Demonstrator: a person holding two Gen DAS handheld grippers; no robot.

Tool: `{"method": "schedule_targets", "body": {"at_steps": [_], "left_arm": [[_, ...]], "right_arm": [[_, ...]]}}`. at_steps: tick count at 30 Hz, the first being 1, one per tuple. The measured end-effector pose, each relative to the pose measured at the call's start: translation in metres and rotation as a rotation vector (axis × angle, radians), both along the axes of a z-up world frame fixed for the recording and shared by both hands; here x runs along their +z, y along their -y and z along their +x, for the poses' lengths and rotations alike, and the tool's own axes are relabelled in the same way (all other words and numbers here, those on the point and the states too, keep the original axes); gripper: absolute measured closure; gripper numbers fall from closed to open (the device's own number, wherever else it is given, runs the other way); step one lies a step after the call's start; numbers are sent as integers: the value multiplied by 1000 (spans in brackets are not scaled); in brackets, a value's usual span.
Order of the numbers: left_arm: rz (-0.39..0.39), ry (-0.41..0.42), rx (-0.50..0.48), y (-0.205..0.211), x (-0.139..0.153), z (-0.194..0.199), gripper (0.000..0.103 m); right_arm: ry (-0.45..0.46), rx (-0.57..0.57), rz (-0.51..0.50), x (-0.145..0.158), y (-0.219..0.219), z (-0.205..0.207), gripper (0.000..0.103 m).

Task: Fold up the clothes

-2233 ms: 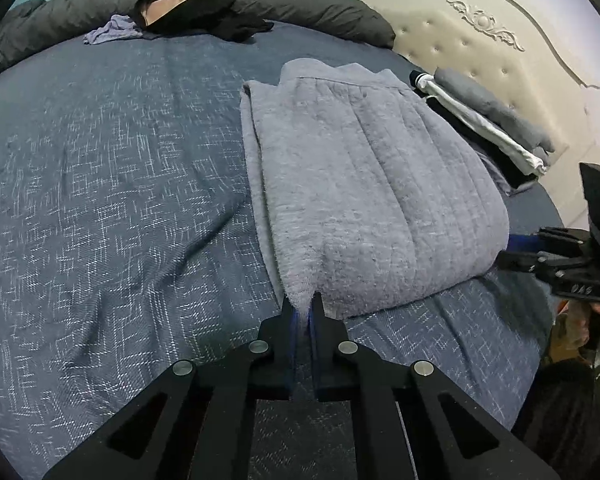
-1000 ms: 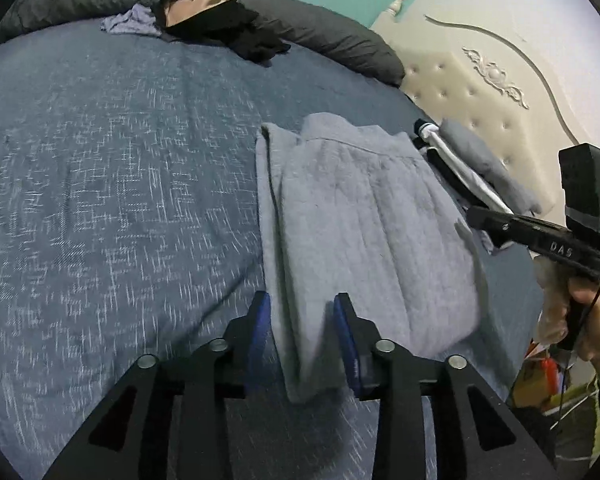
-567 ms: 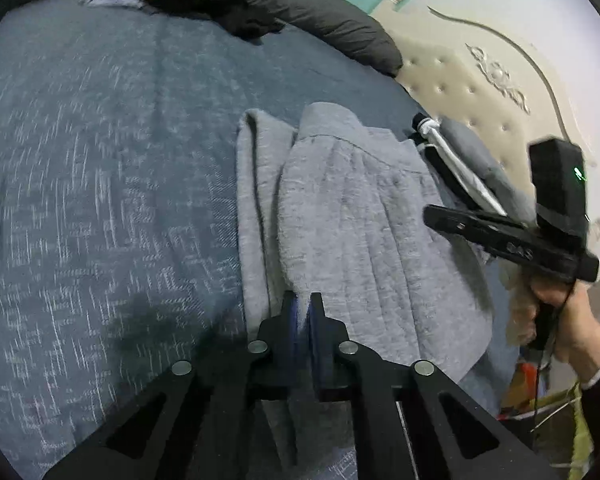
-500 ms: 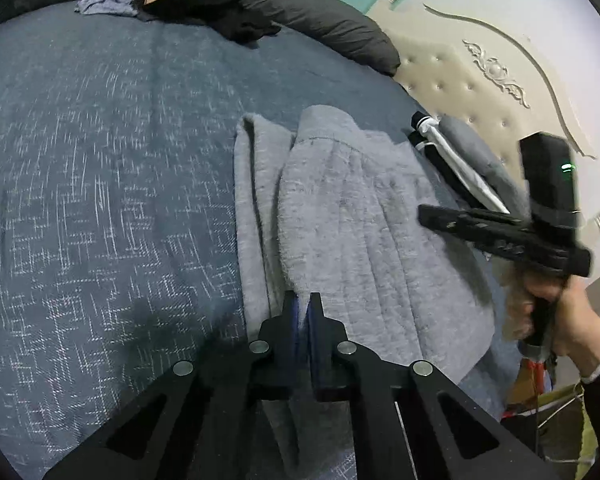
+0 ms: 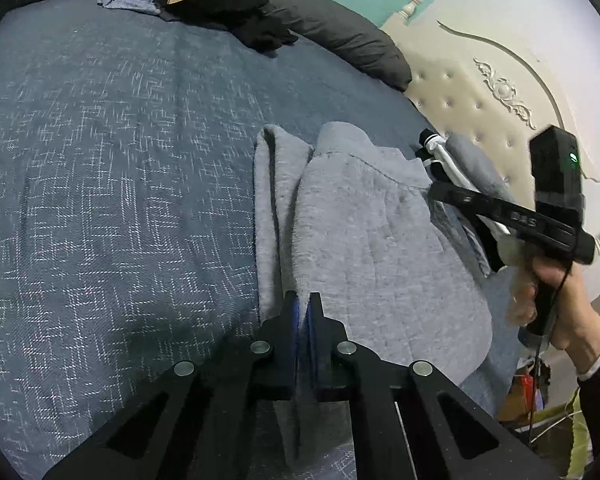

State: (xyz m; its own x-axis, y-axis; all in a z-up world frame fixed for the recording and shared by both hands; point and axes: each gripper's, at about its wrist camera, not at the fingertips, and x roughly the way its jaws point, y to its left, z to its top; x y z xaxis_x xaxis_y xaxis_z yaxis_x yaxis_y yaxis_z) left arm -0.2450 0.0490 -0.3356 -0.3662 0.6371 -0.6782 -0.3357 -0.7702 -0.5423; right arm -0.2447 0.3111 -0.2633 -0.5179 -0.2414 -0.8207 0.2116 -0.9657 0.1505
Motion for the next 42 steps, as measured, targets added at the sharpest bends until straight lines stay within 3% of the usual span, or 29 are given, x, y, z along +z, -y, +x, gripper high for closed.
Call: {"method": "schedule_targets", "body": {"at_steps": [6, 9, 13, 18, 22, 24, 29, 33, 42], "left_arm": [[-4, -1, -2, -5, 0, -2, 98], [-3, 1, -9, -6, 1, -5, 97], [-26, -13, -14, -11, 5, -4, 95], [-32, -26, -13, -8, 11, 0, 87], [-44, -34, -14, -8, 16, 6, 86], [-64, -44, -18, -8, 17, 9, 86], [-101, -43, -35, -13, 13, 16, 86], [-121, -53, -37, -10, 13, 18, 86], [-99, -61, -20, 3, 22, 21, 86]], "right_arm": [[83, 30, 138, -30, 11, -26, 99], [118, 7, 126, -39, 4, -34, 99], [118, 19, 120, -25, 4, -33, 99], [13, 2, 8, 14, -1, 5, 98], [-15, 28, -46, 25, 1, 42, 98], [5, 8, -57, 17, 5, 58, 98], [69, -18, 10, -22, 1, 55, 98], [92, -60, -3, -42, -2, 55, 98], [26, -53, 12, 8, 5, 96, 98]]}}
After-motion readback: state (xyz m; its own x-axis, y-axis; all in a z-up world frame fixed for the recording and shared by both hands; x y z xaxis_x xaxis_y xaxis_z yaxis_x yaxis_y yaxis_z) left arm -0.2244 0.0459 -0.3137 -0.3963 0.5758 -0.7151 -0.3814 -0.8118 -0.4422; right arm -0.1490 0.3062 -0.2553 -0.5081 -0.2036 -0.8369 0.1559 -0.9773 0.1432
